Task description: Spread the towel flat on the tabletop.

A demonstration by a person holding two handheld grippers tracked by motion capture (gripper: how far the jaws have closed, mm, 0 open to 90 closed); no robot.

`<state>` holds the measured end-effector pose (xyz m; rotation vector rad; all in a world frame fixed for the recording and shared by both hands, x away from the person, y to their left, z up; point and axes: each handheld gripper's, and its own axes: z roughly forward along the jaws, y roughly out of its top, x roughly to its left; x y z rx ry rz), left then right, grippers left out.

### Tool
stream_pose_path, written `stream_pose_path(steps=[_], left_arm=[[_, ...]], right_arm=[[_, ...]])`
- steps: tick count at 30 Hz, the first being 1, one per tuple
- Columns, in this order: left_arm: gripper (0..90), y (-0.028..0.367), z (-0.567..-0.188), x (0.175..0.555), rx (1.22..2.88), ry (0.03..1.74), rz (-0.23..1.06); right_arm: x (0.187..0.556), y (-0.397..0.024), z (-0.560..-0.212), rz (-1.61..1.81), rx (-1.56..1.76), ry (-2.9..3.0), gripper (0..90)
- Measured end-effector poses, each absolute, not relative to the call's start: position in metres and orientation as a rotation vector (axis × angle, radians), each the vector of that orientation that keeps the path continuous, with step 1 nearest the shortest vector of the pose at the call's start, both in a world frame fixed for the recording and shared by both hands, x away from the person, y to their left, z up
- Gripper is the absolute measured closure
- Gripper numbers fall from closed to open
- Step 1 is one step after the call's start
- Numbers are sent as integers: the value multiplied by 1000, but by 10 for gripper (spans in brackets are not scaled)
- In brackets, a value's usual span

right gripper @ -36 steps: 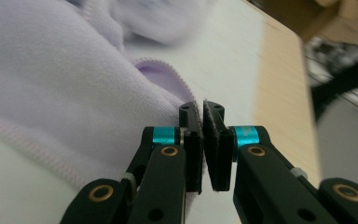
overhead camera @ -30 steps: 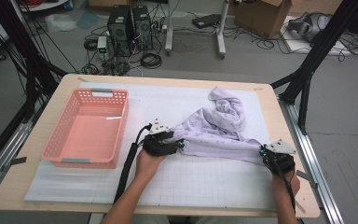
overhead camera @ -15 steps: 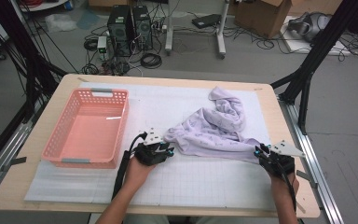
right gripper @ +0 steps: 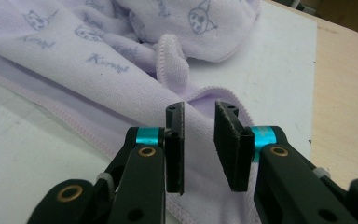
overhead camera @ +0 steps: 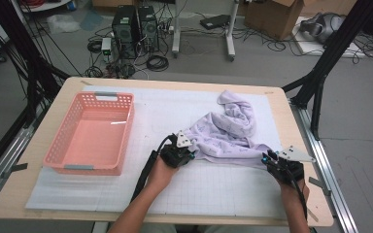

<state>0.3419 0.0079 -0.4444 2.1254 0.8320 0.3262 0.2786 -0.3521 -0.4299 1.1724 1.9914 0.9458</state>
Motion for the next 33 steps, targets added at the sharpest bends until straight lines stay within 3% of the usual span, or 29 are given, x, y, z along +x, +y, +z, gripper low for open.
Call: stream_pose_path(steps=[7,15,23,24,26,27,28,33], left_arm=[[839,37,-444,327,2083,866,280],[839,74,-444,302,2012,928,210],[840,95,-434,267,1952,916,186],[840,96,-433,264,1955,914,189],[839,99,-430,261,1944,917,187],[839,101,-428,261,1932,924,186],[839,102,-426,261,1922,928,184],[838,109,-424,258,1928,921,161]], right_arm=[[278,-353,-432,961,1189,2027,713],[272,-332,-442,1131,1134,2238,584],[268,-317,-450,1005,1125,2242,587],[269,-317,-450,1001,1115,2252,598],[273,-318,-449,1012,1079,2305,723],[275,-316,-447,1008,1058,2336,829],[276,-314,-446,985,1038,2355,860],[267,-311,-439,959,1036,2450,879]])
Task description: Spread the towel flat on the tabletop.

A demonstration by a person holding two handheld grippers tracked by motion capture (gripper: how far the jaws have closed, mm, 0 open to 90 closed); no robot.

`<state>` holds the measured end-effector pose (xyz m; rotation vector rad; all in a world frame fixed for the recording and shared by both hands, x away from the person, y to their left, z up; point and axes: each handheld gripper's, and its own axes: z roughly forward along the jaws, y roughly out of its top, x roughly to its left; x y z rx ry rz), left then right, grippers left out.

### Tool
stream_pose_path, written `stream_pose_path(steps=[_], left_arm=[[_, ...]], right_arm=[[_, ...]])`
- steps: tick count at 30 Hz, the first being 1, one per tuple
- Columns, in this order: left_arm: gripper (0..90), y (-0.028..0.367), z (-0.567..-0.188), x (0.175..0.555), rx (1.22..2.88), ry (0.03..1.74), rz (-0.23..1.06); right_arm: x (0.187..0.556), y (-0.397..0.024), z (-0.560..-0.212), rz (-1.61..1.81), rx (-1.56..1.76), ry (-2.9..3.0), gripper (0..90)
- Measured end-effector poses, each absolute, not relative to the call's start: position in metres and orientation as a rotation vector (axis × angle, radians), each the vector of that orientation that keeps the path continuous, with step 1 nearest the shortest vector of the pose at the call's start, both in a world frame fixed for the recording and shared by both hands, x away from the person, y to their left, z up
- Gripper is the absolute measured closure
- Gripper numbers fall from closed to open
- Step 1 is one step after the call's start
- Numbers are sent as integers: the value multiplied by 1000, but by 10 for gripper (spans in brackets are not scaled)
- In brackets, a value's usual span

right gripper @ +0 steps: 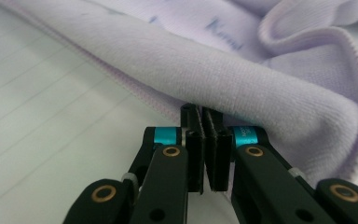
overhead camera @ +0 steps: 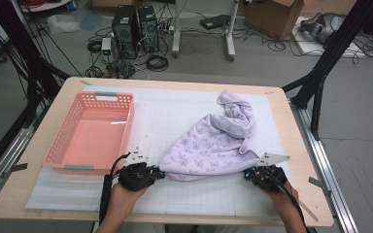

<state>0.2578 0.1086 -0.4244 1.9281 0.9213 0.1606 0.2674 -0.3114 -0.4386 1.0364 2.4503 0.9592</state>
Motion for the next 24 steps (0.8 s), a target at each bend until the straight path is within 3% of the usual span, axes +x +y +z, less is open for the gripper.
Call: stream_pose_path(steps=[10,17,20,23,24], left_arm=[[799,112,-430,233,1959,840,83],[434,123,-424,230,1851,858,144],[412,126,-425,236,1823,879,162],[410,119,-429,248,1841,892,185],[409,116,-431,253,1849,904,191]], right_arm=[[188,-327,-436,1063,915,2561,878],[147,-353,-431,1069,936,2565,877],[145,-363,-429,1106,980,2525,837],[154,-368,-423,1212,1018,2431,704],[158,-367,-421,1225,1042,2402,700]])
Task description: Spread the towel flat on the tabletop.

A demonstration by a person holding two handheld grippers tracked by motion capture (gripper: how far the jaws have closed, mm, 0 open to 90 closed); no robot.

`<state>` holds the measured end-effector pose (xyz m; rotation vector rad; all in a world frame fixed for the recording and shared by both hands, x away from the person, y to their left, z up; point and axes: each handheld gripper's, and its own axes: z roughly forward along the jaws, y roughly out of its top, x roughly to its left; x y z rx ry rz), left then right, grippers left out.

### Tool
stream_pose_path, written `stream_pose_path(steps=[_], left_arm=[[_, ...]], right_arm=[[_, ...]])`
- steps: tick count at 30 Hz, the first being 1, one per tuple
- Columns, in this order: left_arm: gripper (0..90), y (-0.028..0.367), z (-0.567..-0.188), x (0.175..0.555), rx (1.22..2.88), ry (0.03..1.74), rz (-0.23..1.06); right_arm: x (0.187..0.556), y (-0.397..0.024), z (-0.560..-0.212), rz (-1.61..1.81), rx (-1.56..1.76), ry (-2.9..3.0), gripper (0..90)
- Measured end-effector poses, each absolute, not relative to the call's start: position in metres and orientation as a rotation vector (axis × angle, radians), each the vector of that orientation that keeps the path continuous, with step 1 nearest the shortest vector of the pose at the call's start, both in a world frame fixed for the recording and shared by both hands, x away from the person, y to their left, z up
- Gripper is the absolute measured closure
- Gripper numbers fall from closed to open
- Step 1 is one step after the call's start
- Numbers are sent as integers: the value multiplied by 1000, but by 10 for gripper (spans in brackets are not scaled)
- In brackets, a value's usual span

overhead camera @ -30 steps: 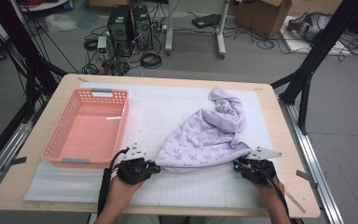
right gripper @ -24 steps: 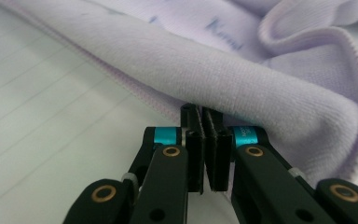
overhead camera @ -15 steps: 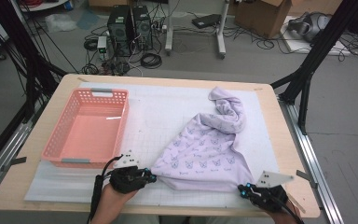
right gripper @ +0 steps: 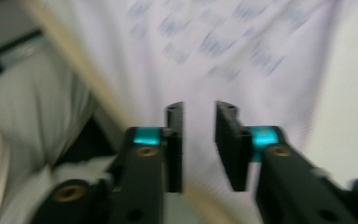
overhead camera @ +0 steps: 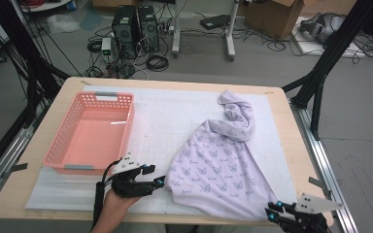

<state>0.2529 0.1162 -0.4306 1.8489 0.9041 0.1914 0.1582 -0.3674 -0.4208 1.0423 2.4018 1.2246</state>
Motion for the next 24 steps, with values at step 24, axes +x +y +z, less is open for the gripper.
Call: stream_pose_path(steps=[24], left_arm=[[386,81,-433,337,1815,983,294]], right_arm=[[315,-304,-444,863,1257,2144,644]])
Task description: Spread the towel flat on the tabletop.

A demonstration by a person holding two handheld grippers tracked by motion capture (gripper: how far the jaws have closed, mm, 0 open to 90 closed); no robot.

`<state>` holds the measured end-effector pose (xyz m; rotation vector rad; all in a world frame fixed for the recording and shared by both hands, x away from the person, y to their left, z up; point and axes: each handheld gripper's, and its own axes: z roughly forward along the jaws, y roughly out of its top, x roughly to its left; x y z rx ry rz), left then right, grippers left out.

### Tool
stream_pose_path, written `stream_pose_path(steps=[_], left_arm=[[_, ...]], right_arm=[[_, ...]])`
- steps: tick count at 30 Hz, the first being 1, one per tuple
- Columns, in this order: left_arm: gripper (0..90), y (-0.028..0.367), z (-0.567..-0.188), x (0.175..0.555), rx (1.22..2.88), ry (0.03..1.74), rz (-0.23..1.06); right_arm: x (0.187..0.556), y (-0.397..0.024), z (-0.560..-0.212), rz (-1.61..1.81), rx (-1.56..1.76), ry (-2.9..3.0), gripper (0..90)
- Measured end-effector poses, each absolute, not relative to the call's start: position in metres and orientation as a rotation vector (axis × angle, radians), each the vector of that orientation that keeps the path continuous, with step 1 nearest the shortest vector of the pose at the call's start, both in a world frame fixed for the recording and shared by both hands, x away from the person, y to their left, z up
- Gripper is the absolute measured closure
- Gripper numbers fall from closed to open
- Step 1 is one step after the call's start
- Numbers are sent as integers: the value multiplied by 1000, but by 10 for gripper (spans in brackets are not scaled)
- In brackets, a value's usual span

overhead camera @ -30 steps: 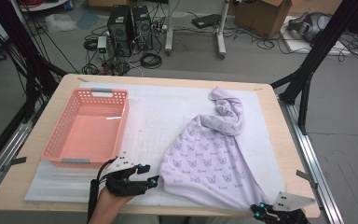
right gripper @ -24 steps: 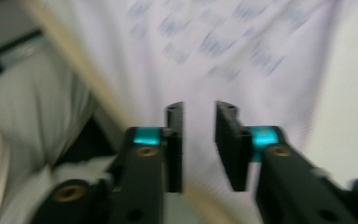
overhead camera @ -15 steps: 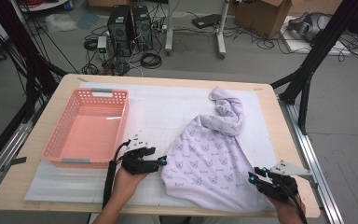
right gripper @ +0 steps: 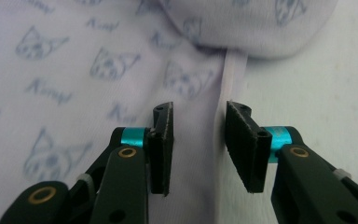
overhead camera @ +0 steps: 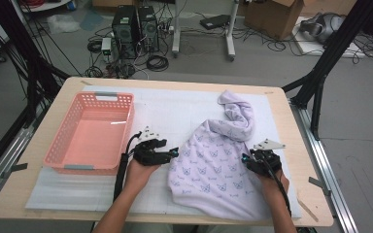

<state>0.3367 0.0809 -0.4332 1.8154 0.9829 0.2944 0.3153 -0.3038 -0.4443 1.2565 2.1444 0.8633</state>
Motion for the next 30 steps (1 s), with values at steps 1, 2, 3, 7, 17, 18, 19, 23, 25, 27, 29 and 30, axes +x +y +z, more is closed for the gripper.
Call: stream_pose_path(steps=[1,2,3,7,17,18,19,23,25,27,29,30], left_arm=[[389,82,-433,339,1796,984,309],[401,82,-435,341,1785,985,308],[405,82,-435,345,1804,991,300],[408,83,-438,357,1808,995,306],[428,71,-443,367,1783,1017,285],[433,69,-444,367,1787,1015,280],[446,66,-445,368,1787,1008,270],[493,52,-443,373,1840,967,256],[525,45,-442,378,1838,943,258],[540,37,-440,387,1866,941,253],[571,30,-440,394,1866,933,249],[571,27,-440,398,1872,937,243]], right_arm=[[318,-303,-444,862,1264,2154,695],[320,-303,-443,865,1257,2169,812],[320,-304,-442,842,1244,2184,858],[313,-325,-434,852,1249,2178,873],[264,-377,-427,755,1344,2073,870],[264,-379,-427,775,1353,2074,861],[264,-380,-427,811,1362,2076,840],[263,-379,-425,851,1370,2025,739],[263,-377,-423,868,1352,2020,726],[263,-375,-423,878,1332,2016,719],[264,-374,-422,887,1323,2012,711],[264,-374,-422,891,1323,2014,706]])
